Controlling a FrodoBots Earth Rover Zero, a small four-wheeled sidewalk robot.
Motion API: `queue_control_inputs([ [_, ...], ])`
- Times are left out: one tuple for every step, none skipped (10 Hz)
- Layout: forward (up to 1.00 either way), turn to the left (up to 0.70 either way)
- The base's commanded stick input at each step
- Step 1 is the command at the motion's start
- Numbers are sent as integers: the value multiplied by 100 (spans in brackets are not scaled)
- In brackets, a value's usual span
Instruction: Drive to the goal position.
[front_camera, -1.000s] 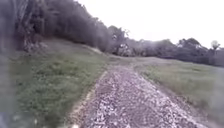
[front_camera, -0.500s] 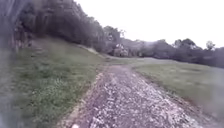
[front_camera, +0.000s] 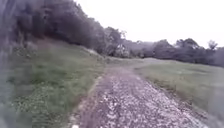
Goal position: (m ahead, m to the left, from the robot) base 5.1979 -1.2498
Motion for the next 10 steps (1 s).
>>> queue_control_inputs([
  [85, -34],
  [85, -34],
  [85, -34],
  [85, -34],
  [85, -34],
  [85, -27],
  [85, -5],
  [85, 0],
  [85, 0],
  [85, 0],
])
